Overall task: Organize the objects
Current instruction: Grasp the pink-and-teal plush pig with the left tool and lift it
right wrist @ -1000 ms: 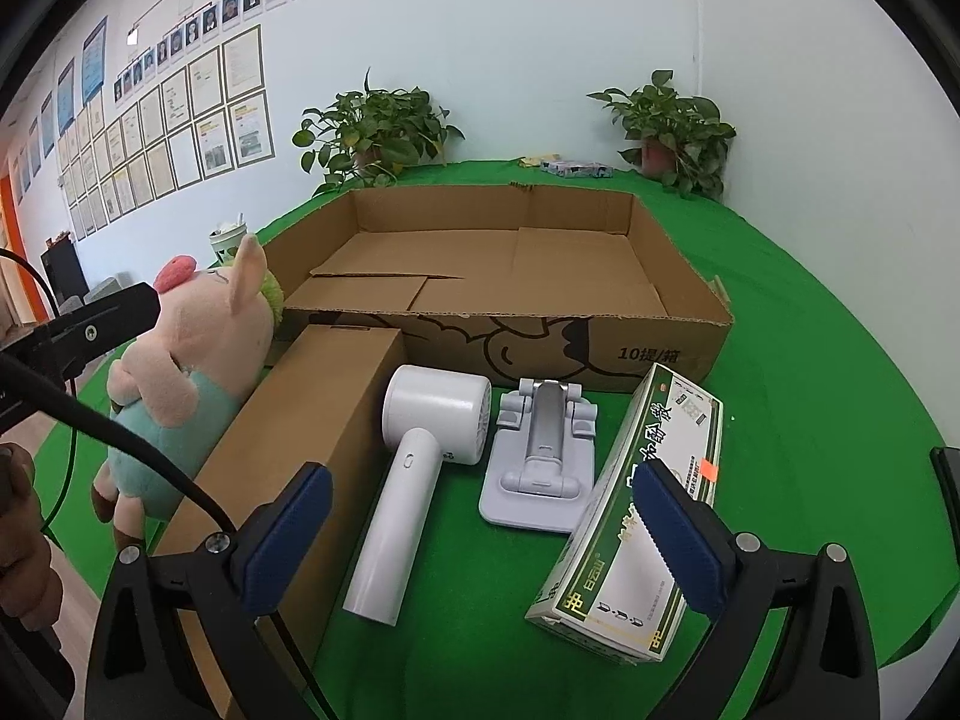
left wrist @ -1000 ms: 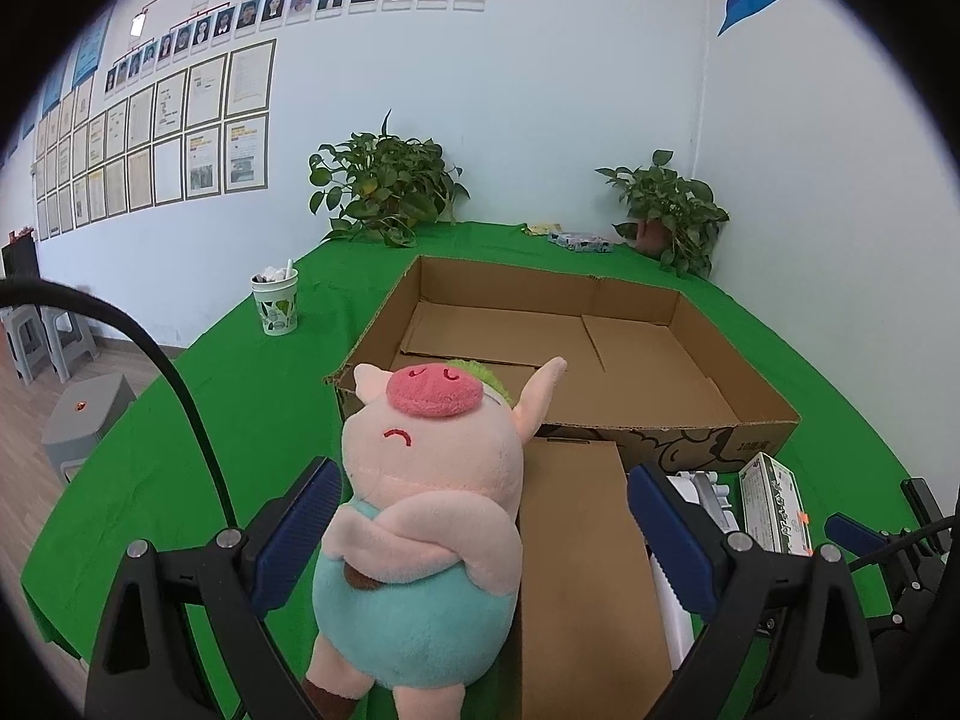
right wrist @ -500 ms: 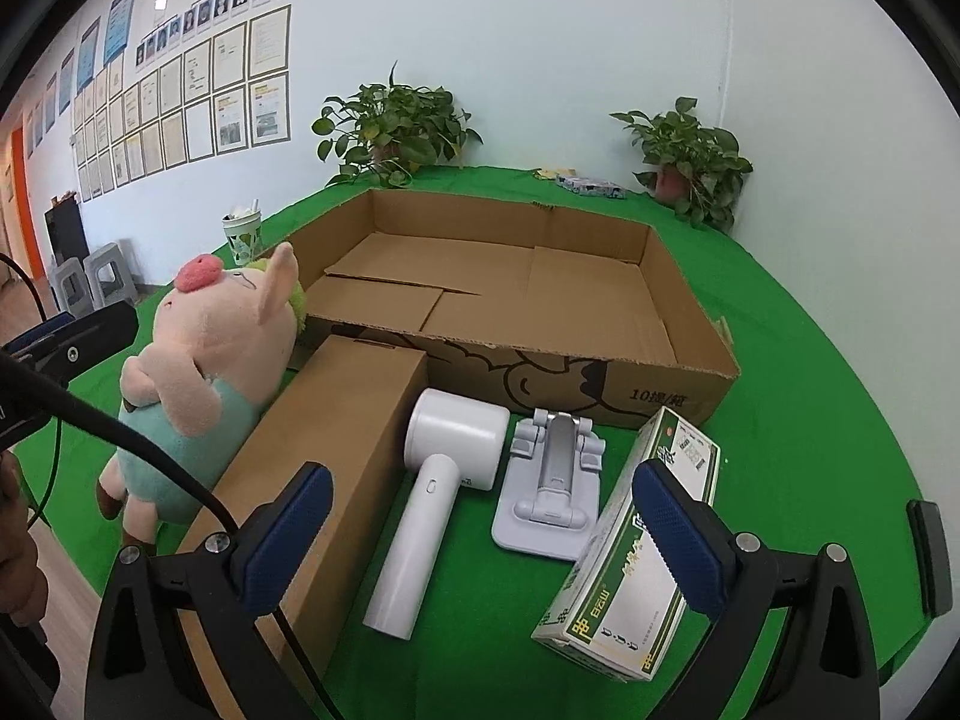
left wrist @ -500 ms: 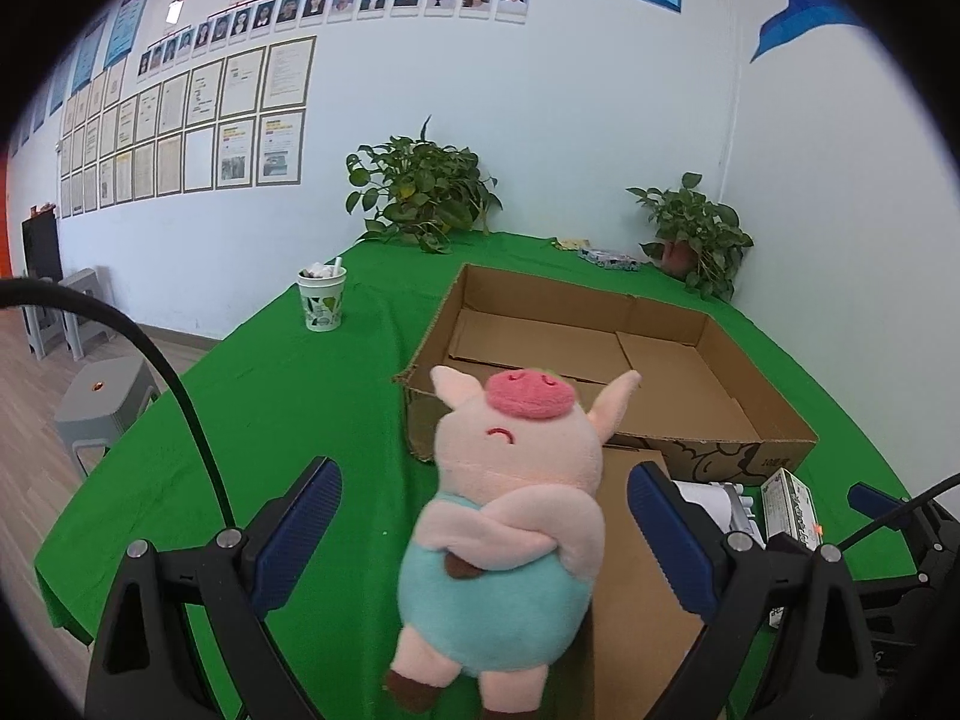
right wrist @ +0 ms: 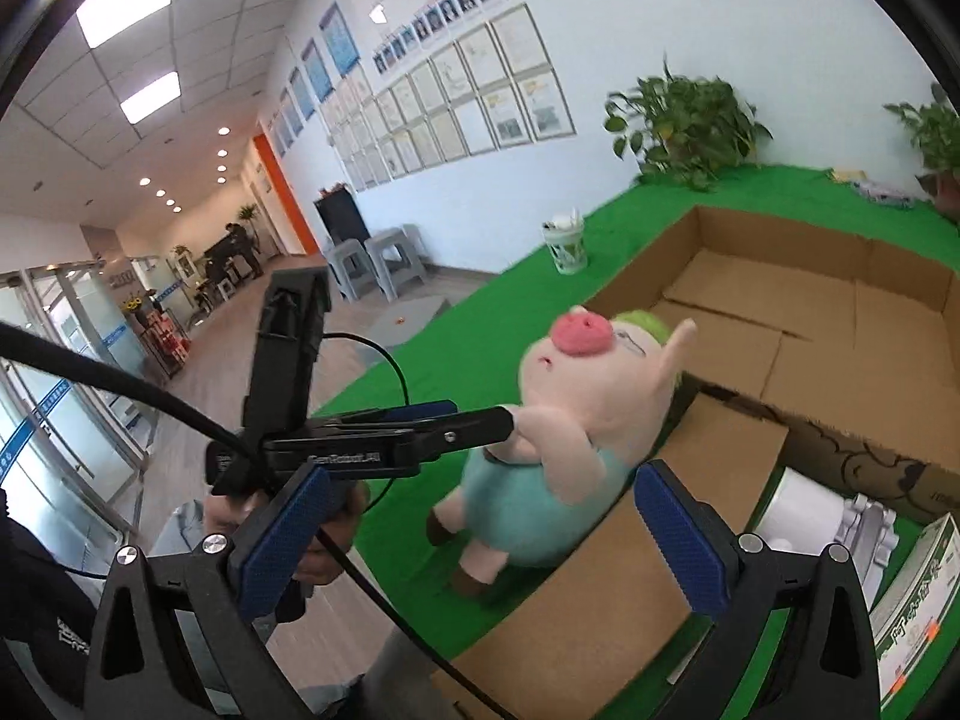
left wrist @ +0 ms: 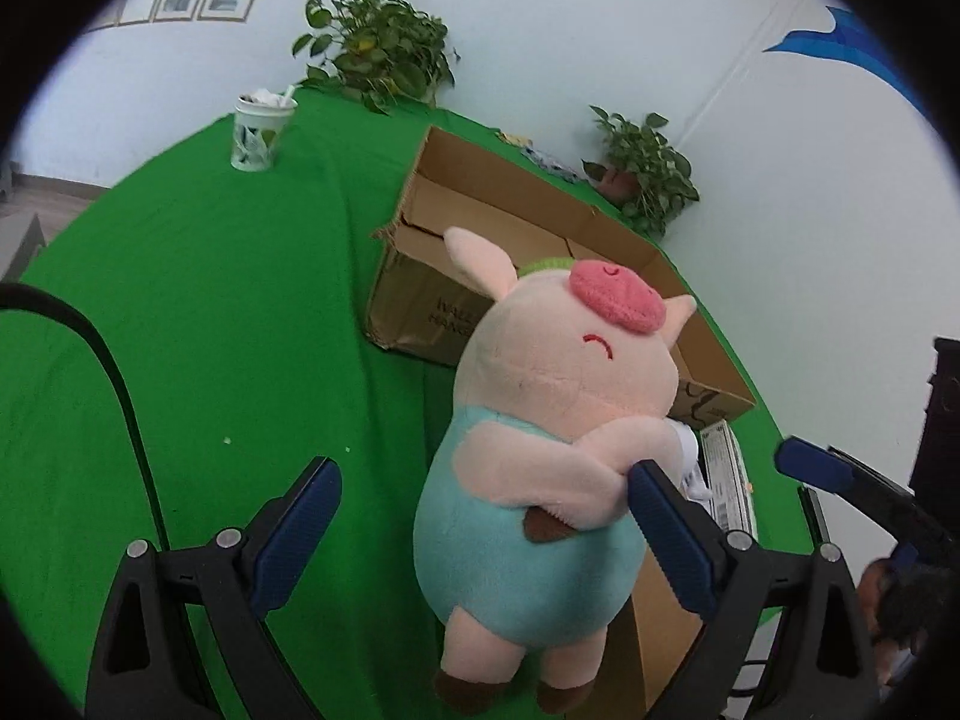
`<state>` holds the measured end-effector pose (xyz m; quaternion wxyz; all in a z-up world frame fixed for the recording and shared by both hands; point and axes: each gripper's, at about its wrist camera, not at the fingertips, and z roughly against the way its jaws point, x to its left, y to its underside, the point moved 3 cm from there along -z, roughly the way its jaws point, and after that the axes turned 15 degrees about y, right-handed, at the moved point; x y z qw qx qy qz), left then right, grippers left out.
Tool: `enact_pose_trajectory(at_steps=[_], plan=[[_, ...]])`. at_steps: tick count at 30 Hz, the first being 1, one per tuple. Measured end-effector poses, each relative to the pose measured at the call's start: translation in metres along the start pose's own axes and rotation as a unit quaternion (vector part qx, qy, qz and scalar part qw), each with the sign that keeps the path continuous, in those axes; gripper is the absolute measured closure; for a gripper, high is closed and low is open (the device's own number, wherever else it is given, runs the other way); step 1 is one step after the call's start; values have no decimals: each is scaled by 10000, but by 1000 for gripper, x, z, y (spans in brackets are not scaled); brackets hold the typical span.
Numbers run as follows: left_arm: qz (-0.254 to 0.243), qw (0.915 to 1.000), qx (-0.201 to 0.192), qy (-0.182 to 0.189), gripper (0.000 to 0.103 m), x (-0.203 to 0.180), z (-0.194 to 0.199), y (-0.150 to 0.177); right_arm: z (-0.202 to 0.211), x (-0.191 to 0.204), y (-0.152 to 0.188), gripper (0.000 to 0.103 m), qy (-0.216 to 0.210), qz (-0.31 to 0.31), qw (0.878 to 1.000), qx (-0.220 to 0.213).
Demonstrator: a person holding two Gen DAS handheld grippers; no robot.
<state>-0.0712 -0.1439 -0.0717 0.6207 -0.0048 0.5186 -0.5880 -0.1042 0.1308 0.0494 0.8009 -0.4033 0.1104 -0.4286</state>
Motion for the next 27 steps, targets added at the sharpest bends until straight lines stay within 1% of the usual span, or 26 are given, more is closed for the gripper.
enact_pose_trajectory(at_steps=[1, 2, 3, 4, 5, 6, 7, 9, 11, 14, 16, 18, 20, 22, 23, 25, 27], plan=[[36, 9998, 47, 195, 7, 1, -2, 3, -9, -5, 0, 1, 87, -79, 9998, 129], [45, 9994, 135, 306, 10, 1, -5, 5, -14, -12, -1, 1, 127, -160, 9996, 201], [5, 9991, 261, 328, 14, 0, -9, 7, -17, -17, -2, 1, 139, -241, 9993, 233], [-41, 9989, 328, 335, 16, -2, -14, 10, -20, -22, -5, 1, 175, -332, 9990, 262], [-80, 9985, 425, 321, 23, -4, -18, 14, -23, -28, -7, 1, 247, -410, 9984, 287], [-138, 9981, 523, 299, 26, -6, -22, 18, -27, -35, -9, 1, 336, -459, 9979, 315], [-210, 9982, 493, 250, 26, -10, -23, 20, -31, -41, -12, 1, 423, -481, 9974, 340], [-307, 9982, 479, 192, 31, -15, -23, 23, -40, -48, -15, 1, 580, -452, 9963, 446], [-258, 9984, 474, 139, 34, -15, -20, 25, -55, -52, -17, 1, 660, -346, 9956, 571], [-119, 9987, 493, 75, 38, -16, -11, 26, -75, -43, -18, 1, 641, -194, 9952, 712], [-93, 9989, 463, -10, 40, -17, -2, 30, -86, -32, -21, 1, 548, 30, 9959, 720], [-3, 9990, 431, -74, 41, -15, 6, 34, -88, -17, -25, 1, 452, 237, 9963, 692], [87, 9992, 371, -152, 42, -14, 15, 38, -95, -4, -27, 1, 471, 365, 9957, 710], [114, 9991, 316, -256, 43, -13, 22, 42, -106, 1, -27, 1, 586, 367, 9938, 875], [130, 9991, 277, -283, 43, -13, 24, 44, -112, 3, -26, 1, 540, 303, 9932, 987], [156, 9992, 232, -282, 44, -13, 26, 45, -122, 5, -25, 1, 299, 110, 9926, 1176], [81, 9992, 218, -317, 45, -15, 26, 45, -125, 14, -23, 1, 241, 123, 9923, 1205]])
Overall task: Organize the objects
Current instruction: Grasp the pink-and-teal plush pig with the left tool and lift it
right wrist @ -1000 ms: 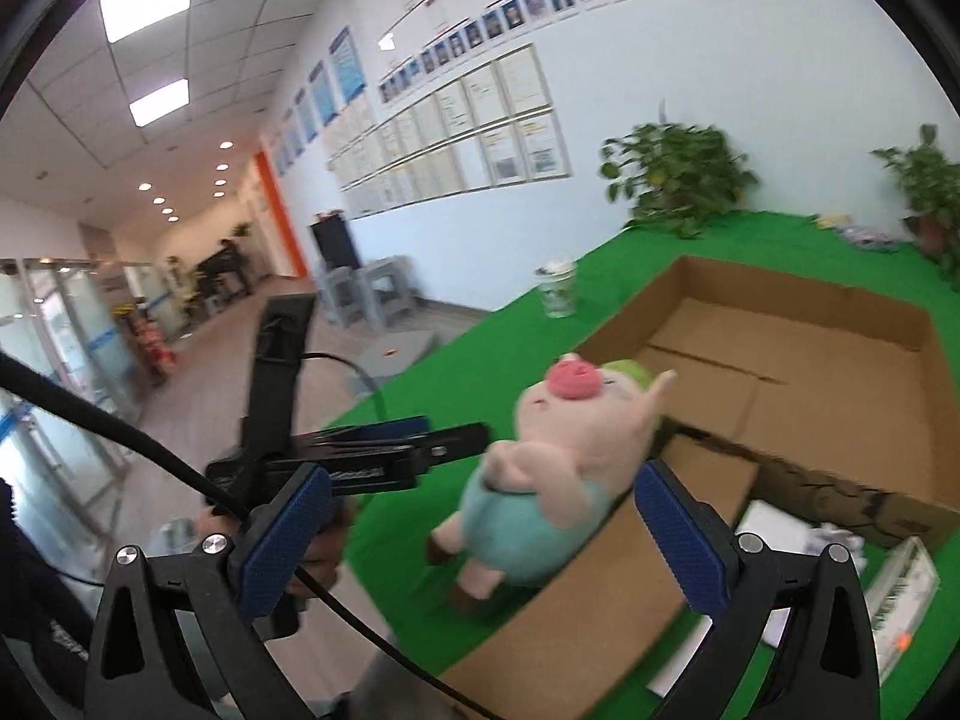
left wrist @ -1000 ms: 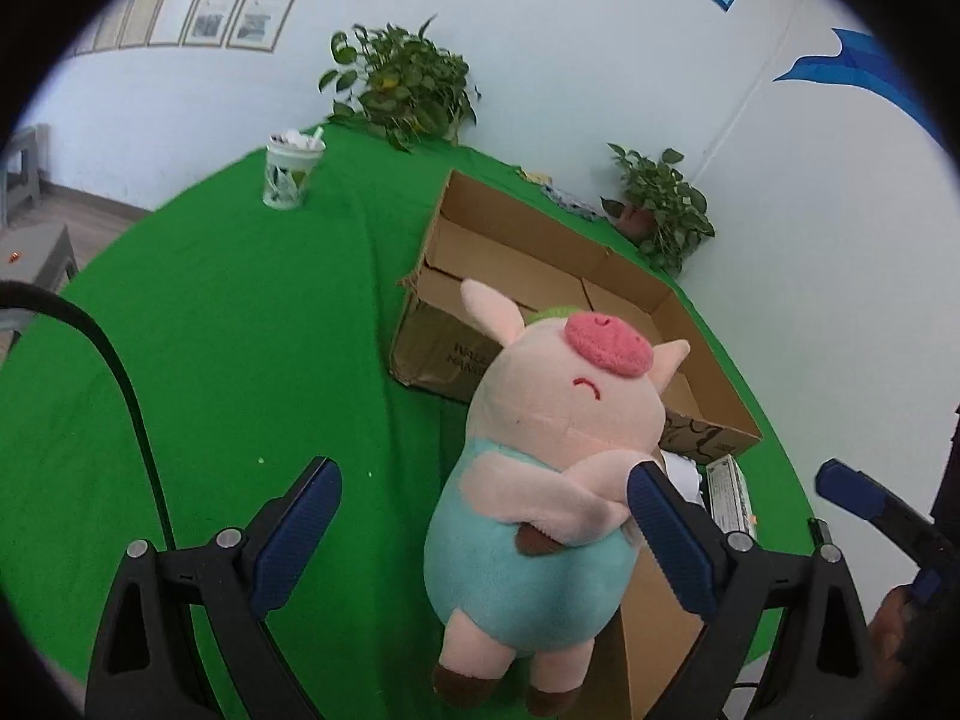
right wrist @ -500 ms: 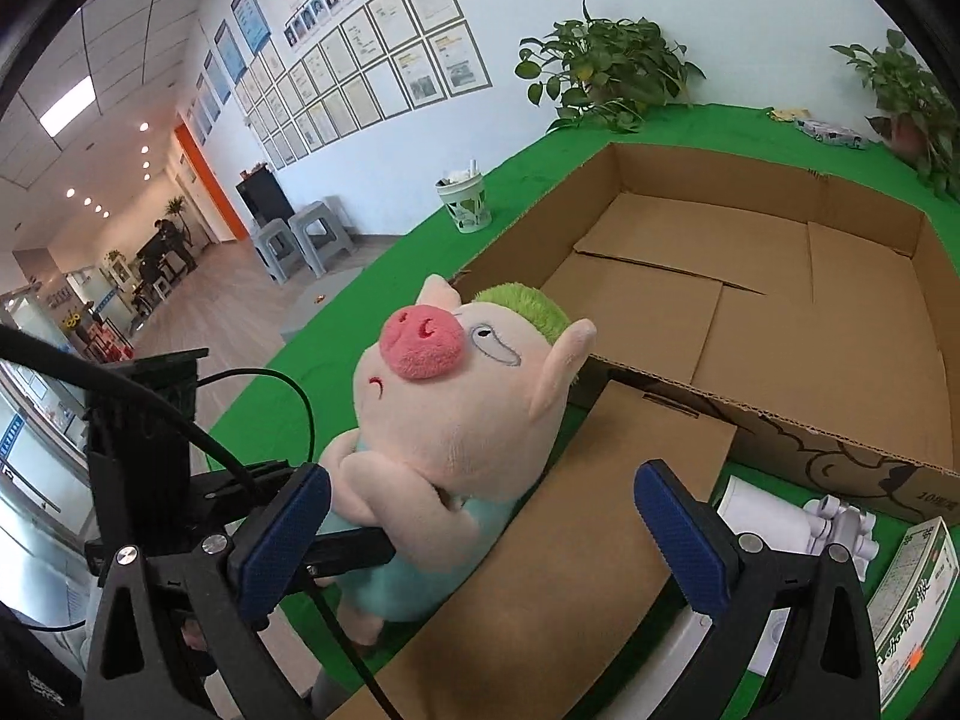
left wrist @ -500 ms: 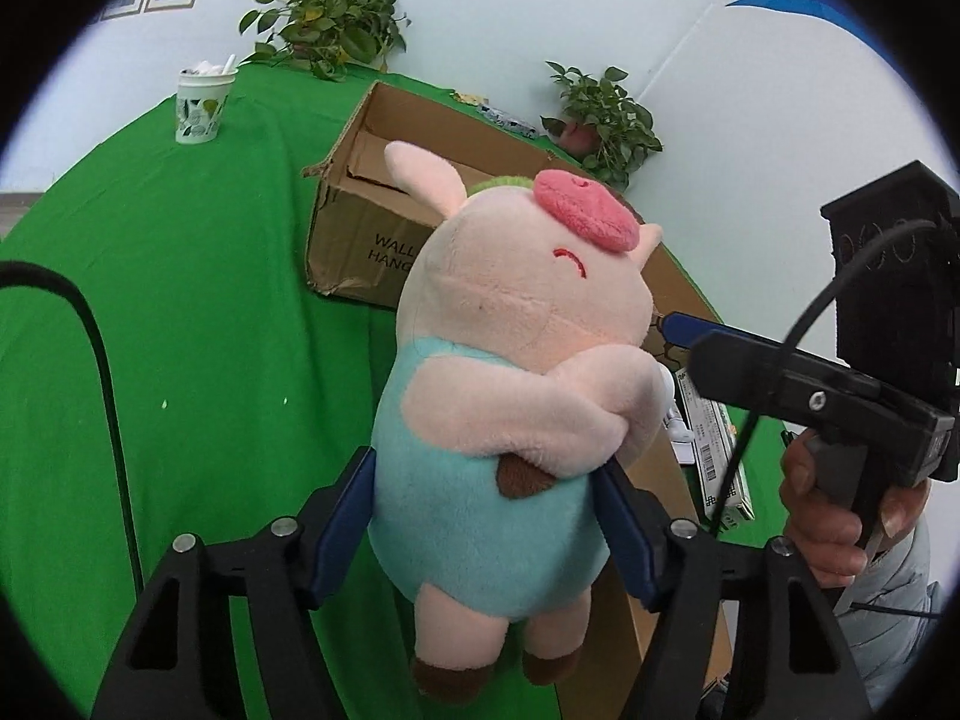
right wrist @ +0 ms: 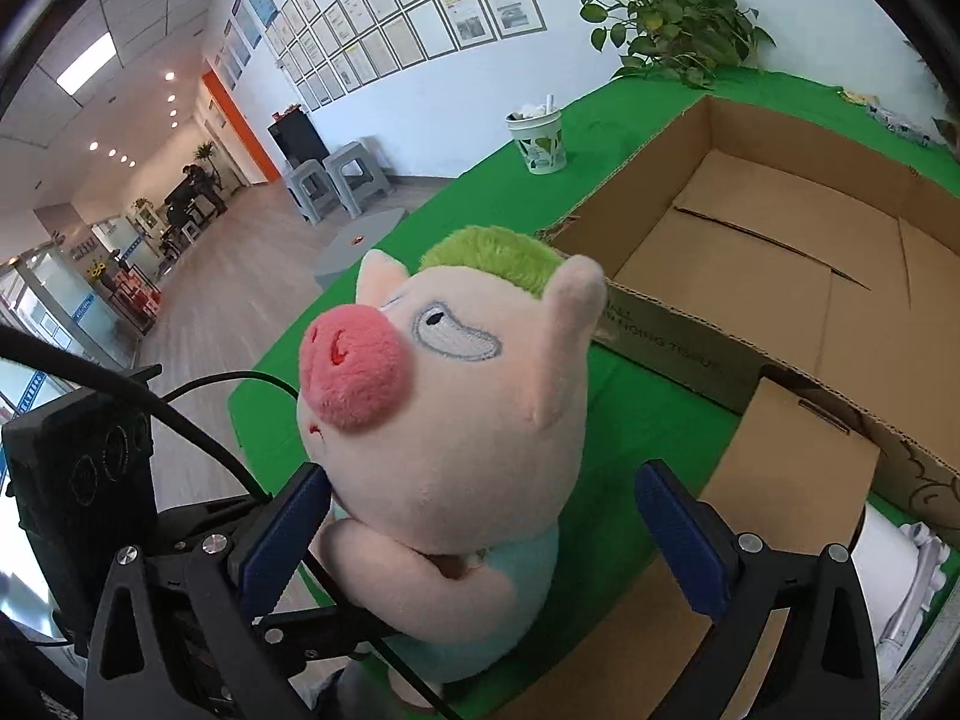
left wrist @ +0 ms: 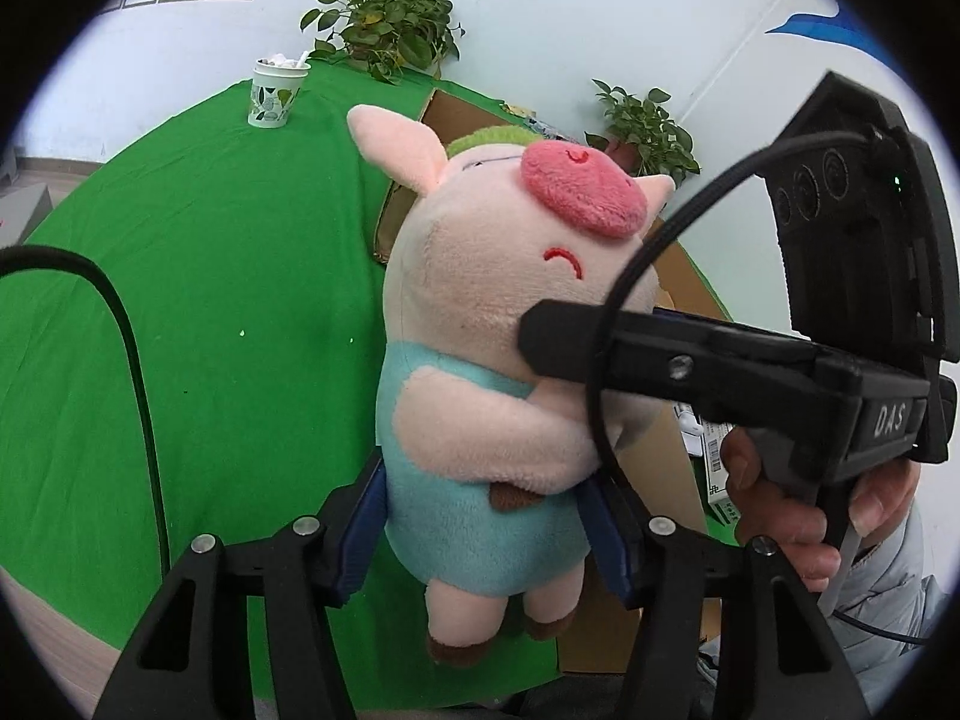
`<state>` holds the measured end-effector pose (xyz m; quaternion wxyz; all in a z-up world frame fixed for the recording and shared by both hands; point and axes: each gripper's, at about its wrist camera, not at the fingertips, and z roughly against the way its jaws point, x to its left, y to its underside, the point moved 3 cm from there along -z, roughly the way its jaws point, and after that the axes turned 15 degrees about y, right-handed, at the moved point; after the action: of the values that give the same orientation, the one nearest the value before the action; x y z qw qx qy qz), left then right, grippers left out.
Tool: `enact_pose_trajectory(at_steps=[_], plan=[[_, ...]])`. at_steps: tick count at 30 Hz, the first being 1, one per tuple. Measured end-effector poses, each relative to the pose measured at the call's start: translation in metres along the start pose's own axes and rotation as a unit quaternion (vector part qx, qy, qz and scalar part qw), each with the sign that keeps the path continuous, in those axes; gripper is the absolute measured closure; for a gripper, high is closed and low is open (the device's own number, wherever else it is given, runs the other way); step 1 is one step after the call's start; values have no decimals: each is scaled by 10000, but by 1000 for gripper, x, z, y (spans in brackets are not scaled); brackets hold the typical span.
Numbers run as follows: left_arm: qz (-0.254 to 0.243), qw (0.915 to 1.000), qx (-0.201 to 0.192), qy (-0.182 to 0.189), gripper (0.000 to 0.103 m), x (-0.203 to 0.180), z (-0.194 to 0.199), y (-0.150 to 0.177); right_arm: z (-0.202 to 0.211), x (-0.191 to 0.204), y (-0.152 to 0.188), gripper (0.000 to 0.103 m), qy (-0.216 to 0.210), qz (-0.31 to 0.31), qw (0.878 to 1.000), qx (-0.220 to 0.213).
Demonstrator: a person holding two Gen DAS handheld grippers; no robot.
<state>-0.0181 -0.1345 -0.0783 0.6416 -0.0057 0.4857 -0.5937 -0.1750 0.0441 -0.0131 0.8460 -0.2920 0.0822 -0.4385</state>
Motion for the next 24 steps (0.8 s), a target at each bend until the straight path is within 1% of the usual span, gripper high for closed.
enact_pose_trajectory(at_steps=[2, 4, 6, 7, 9, 11, 14, 17, 20, 24], plan=[[-87, 10000, 5, -26, 46, -3, -1, 0, -6, 7, 1, 1, 18, 8, 10000, 80], [-198, 9998, 21, -81, 47, -6, -1, 0, -16, 12, 2, 2, -39, -119, 9996, 253], [-304, 9994, 11, -168, 48, -10, 0, 0, -21, 15, 1, 2, 68, -199, 9994, 271], [-372, 9990, 5, -241, 48, -13, 1, 0, -23, 15, 0, 7, 132, -229, 9994, 241], [-485, 9982, -7, -354, 49, -18, 2, 0, -25, 15, 0, 10, 184, -366, 9990, 176], [-519, 9979, -39, -376, 49, -23, 4, -1, -27, 12, -2, 15, 189, -506, 9985, 94], [-664, 9969, -115, -407, 49, -36, 2, -7, -19, 11, -5, 22, 290, -569, 9979, -114], [-915, 9948, -240, -373, 49, -56, 2, -18, 7, 9, -5, 27, 506, -563, 9962, -430], [-1231, 9912, -379, -301, 49, -77, 2, -38, 36, 3, -13, 29, 715, -648, 9921, -799], [-1708, 9834, -587, -183, 49, -107, 4, -70, 82, -11, -30, 30, 998, -744, 9833, -1326]])
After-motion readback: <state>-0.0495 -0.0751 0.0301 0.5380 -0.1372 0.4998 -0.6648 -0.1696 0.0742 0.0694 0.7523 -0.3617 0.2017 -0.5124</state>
